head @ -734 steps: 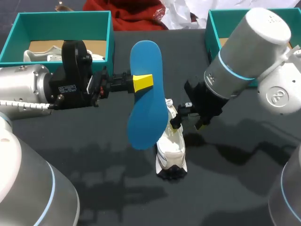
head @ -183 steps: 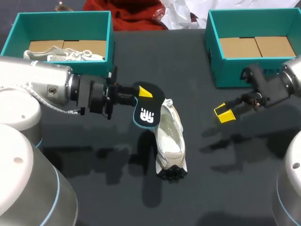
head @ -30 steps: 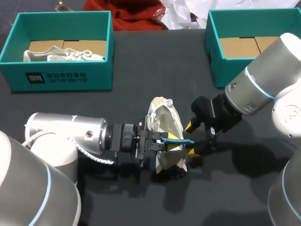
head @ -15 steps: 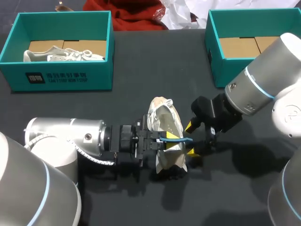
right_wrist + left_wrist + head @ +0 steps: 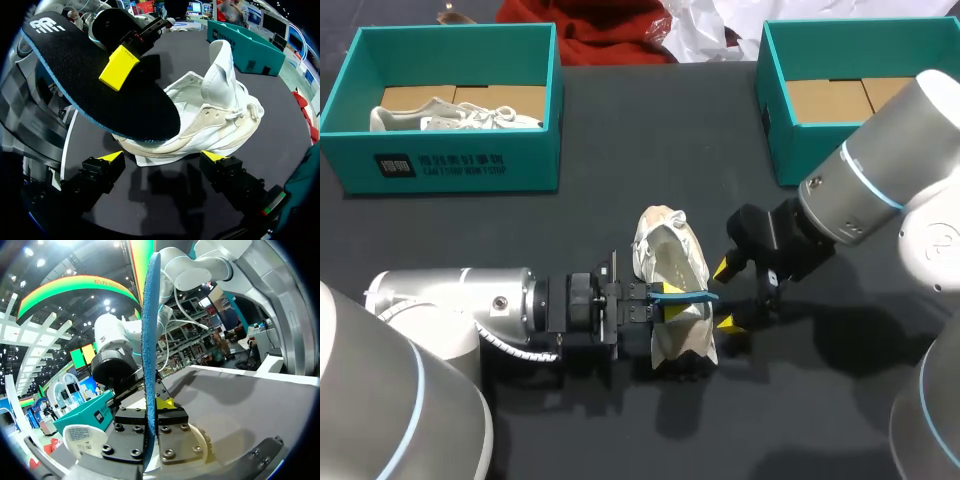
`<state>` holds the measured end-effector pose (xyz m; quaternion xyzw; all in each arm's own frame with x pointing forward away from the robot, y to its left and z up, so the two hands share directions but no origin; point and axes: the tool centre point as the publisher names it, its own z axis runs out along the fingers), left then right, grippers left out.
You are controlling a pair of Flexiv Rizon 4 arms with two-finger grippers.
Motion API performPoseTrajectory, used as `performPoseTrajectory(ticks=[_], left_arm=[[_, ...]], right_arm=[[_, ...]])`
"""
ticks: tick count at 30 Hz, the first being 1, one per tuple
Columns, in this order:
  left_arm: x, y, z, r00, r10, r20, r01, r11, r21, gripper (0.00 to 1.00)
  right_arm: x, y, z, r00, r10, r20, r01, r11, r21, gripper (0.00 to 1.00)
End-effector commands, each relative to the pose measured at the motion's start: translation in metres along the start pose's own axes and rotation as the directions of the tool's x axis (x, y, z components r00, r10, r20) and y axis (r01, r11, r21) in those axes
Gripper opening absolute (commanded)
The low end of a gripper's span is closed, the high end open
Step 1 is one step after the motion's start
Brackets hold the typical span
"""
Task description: Take the shoe out of the shoebox, open the shoe tongue, remove and reinsert the insole, then place the shoe into the shoebox
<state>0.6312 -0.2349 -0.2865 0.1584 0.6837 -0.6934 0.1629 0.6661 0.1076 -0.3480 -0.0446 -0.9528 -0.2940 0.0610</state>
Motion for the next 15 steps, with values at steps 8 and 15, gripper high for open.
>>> performPoseTrajectory(ticks=[8, 15], left_arm=[[-0.001, 0.014, -0.002, 0.999, -0.012, 0.043, 0.013, 1.0, -0.01, 0.0], [-0.005, 0.03, -0.005, 0.998, -0.012, 0.063, 0.014, 0.999, -0.03, 0.0]], right_arm=[[0.001, 0.0, 0.002, 1.0, 0.0, 0.003, 0.0, 1.0, 0.001, 1.0], [0.001, 0.0, 0.002, 1.0, 0.0, 0.003, 0.0, 1.0, 0.001, 1.0]])
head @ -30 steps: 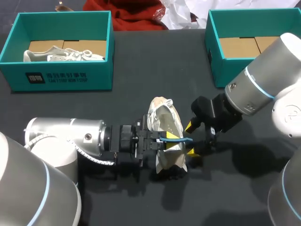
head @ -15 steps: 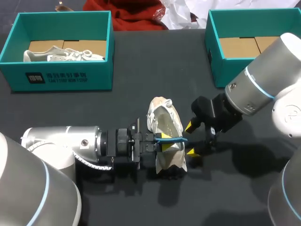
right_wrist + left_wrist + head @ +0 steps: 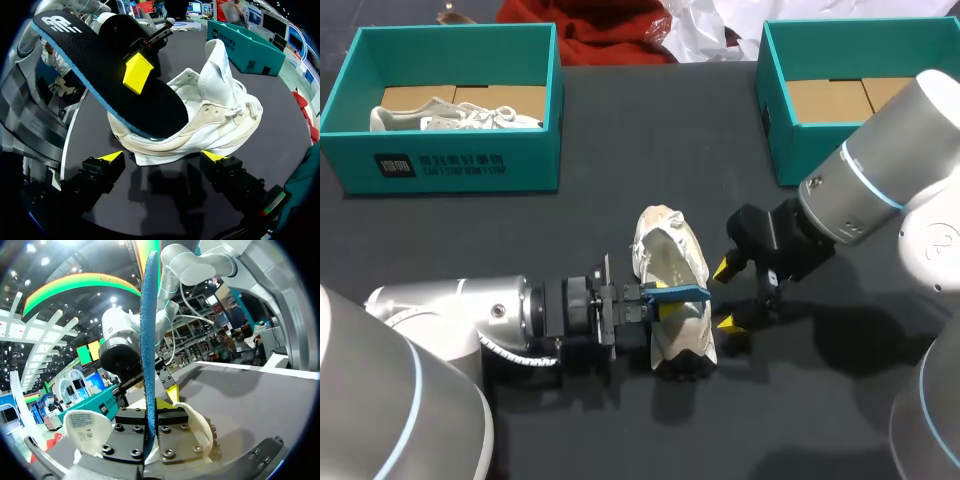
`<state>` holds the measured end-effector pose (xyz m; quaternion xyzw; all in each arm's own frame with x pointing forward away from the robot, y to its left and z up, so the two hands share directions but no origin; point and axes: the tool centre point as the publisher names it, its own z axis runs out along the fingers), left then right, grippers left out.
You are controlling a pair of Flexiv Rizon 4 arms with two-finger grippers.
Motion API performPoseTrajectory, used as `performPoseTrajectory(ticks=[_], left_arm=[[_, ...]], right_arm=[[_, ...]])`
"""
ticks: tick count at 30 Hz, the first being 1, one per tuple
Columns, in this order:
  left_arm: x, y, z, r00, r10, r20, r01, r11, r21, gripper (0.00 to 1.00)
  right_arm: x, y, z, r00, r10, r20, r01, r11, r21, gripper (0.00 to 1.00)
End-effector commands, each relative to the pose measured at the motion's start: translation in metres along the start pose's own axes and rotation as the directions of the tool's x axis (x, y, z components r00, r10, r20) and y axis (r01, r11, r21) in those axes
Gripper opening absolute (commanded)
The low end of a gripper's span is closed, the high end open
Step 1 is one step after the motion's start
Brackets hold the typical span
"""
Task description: Take the shoe out of the shoebox, open the shoe tongue, remove and reinsert the insole, then place the shoe into the shoebox
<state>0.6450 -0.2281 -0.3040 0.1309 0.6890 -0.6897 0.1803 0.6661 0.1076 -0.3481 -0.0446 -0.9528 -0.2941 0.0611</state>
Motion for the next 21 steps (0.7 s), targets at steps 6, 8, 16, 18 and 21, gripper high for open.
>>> performPoseTrajectory(ticks=[6, 8, 16, 18, 21], left_arm=[[-0.005, 0.02, 0.001, 1.0, 0.006, 0.011, -0.005, 1.0, -0.02, 0.0], [-0.007, 0.025, 0.001, 1.0, 0.007, 0.01, -0.007, 1.0, -0.025, 0.0], [-0.012, 0.042, 0.002, 0.999, 0.04, 0.019, -0.038, 0.997, -0.062, 0.0], [-0.015, 0.045, 0.002, 0.998, 0.051, 0.027, -0.049, 0.996, -0.076, 0.0], [-0.017, 0.05, 0.002, 0.998, 0.046, 0.031, -0.043, 0.995, -0.085, 0.0]], right_arm=[[0.001, 0.0, 0.002, 1.0, 0.0, 0.003, 0.0, 1.0, 0.001, 1.0], [0.001, 0.0, 0.002, 1.0, 0.0, 0.003, 0.0, 1.0, 0.001, 1.0], [0.001, 0.0, 0.002, 1.0, 0.0, 0.003, 0.0, 1.0, 0.001, 1.0], [0.001, 0.0, 0.002, 1.0, 0.0, 0.003, 0.0, 1.0, 0.001, 1.0], [0.001, 0.0, 0.002, 1.0, 0.0, 0.003, 0.0, 1.0, 0.001, 1.0]])
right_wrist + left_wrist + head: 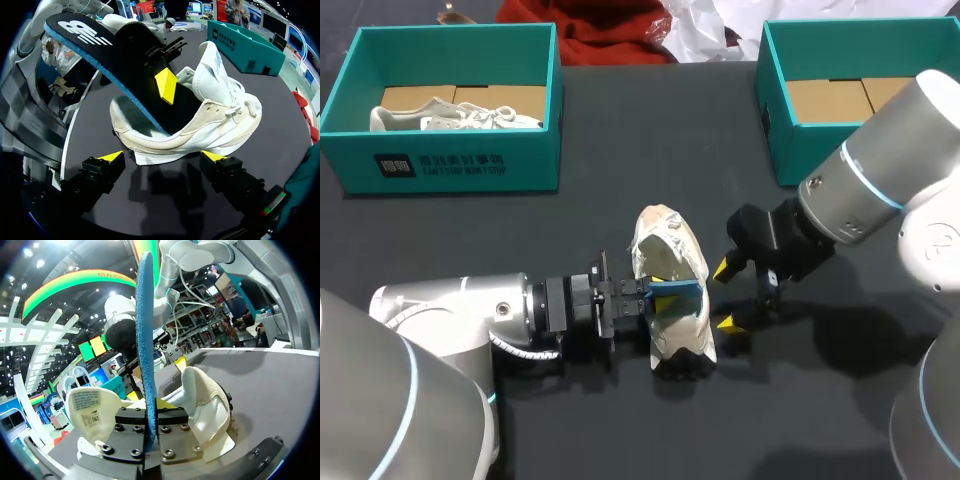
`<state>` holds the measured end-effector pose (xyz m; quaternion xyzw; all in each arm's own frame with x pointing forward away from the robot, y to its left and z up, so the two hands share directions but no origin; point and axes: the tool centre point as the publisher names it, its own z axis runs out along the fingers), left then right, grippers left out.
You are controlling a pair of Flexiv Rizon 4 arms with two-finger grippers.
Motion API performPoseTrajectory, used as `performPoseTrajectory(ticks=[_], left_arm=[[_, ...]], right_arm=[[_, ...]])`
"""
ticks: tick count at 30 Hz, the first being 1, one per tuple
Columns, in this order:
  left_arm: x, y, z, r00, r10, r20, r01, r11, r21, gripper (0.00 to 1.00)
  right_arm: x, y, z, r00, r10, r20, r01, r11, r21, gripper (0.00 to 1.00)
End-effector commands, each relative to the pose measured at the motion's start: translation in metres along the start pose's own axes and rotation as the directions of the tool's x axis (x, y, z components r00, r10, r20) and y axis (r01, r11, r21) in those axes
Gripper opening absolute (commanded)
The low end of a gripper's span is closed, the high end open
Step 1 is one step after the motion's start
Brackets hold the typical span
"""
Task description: Take the shoe out of the shoebox, open the shoe tongue, remove and reinsert the insole, then place the shoe into the shoebox
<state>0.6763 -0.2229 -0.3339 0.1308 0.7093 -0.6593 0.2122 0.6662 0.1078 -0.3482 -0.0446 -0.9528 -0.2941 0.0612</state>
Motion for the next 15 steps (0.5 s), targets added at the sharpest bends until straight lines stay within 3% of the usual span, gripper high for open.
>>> performPoseTrajectory(ticks=[1, 9, 13, 15], left_arm=[[-0.001, 0.009, 0.007, 1.0, -0.012, 0.002, 0.012, 1.0, -0.005, 0.0], [-0.001, -0.001, 0.006, 0.999, -0.038, -0.003, 0.038, 0.999, 0.014, 0.0], [-0.001, -0.006, 0.005, 0.999, -0.041, -0.003, 0.041, 0.999, 0.015, 0.2], [-0.001, -0.01, 0.004, 0.999, -0.04, -0.001, 0.04, 0.999, 0.015, 0.25]], right_arm=[[0.001, 0.0, 0.001, 1.0, 0.0, 0.003, 0.0, 1.0, 0.001, 1.0], [0.001, 0.0, 0.001, 1.0, 0.0, 0.003, 0.0, 1.0, 0.001, 1.0], [0.001, 0.0, 0.001, 1.0, 0.0, 0.003, 0.0, 1.0, 0.001, 1.0], [0.001, 0.0, 0.001, 1.0, 0.0, 0.003, 0.0, 1.0, 0.001, 1.0]])
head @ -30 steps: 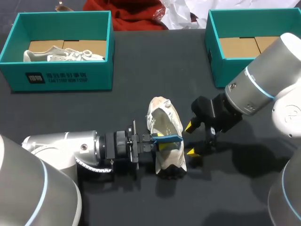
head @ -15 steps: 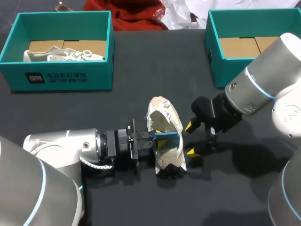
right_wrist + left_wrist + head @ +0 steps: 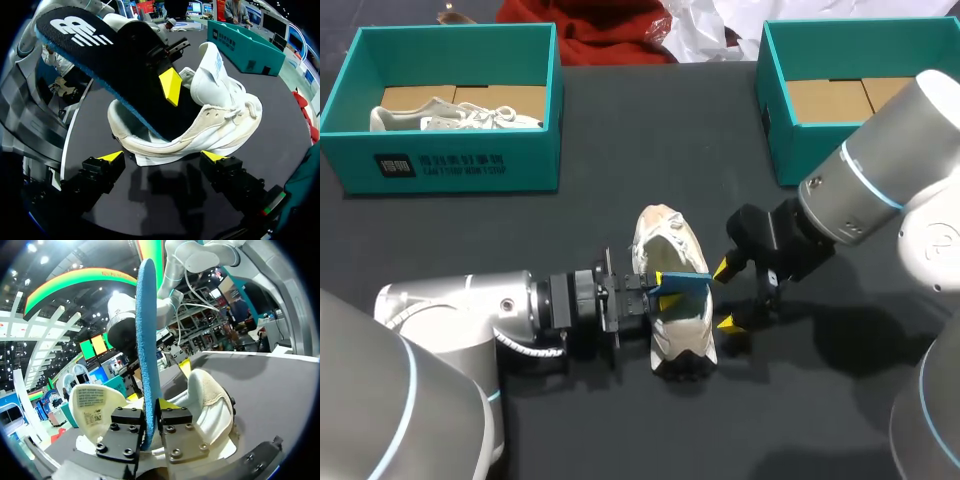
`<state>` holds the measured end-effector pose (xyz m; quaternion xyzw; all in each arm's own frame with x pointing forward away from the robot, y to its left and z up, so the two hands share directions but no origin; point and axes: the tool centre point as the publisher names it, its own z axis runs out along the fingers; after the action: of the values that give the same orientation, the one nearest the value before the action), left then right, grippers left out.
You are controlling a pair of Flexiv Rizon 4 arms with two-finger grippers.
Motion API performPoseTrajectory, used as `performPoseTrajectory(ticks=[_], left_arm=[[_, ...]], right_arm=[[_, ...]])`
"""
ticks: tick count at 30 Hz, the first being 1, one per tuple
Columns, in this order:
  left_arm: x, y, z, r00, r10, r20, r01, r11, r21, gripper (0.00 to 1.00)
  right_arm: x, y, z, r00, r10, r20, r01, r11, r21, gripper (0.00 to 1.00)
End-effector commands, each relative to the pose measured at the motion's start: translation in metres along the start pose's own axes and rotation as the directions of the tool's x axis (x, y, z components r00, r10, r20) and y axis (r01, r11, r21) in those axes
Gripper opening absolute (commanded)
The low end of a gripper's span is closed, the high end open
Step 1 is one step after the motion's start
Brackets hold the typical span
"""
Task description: Take the shoe out of the shoebox, open the shoe tongue, remove and reinsert the insole, then place the shoe into the shoebox
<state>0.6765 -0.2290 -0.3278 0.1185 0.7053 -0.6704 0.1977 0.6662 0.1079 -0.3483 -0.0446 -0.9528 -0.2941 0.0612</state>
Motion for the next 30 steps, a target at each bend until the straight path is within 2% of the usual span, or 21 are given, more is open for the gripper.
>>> performPoseTrajectory(ticks=[1, 10, 18, 20, 21, 22, 23, 30], left_arm=[[0.002, -0.005, -0.002, 1.0, 0.002, -0.001, -0.002, 1.0, -0.004, 0.26], [0.006, -0.028, 0.003, 1.0, 0.01, -0.005, -0.01, 1.0, -0.029, 0.37], [0.015, -0.048, 0.016, 0.999, 0.043, -0.012, -0.044, 0.997, -0.069, 0.35], [0.017, -0.051, 0.019, 0.999, 0.049, -0.018, -0.051, 0.996, -0.068, 0.29], [0.018, -0.051, 0.02, 0.998, 0.062, -0.021, -0.064, 0.996, -0.07, 0.22], [0.019, -0.052, 0.021, 0.996, 0.084, -0.015, -0.085, 0.994, -0.074, 0.05], [0.019, -0.051, 0.021, 0.996, 0.089, -0.016, -0.09, 0.993, -0.075, 0.0], [0.019, -0.035, 0.019, 0.993, 0.114, -0.028, -0.115, 0.991, -0.062, 0.0]], right_arm=[[0.001, 0.0, 0.001, 1.0, 0.0, 0.003, 0.0, 1.0, 0.001, 1.0], [0.001, 0.0, 0.001, 1.0, 0.0, 0.003, 0.0, 1.0, 0.001, 1.0], [0.001, 0.0, 0.001, 1.0, 0.0, 0.003, 0.0, 1.0, 0.001, 1.0], [0.001, 0.0, 0.001, 1.0, 0.0, 0.003, 0.0, 1.0, 0.001, 1.0], [0.001, 0.0, 0.001, 1.0, 0.0, 0.003, 0.0, 1.0, 0.001, 1.0], [0.001, 0.0, 0.001, 1.0, 0.0, 0.003, 0.0, 1.0, 0.001, 1.0], [0.001, 0.0, 0.001, 1.0, 0.0, 0.003, 0.0, 1.0, 0.001, 1.0], [0.001, 0.0, 0.001, 1.0, 0.0, 0.003, 0.0, 1.0, 0.001, 1.0]])
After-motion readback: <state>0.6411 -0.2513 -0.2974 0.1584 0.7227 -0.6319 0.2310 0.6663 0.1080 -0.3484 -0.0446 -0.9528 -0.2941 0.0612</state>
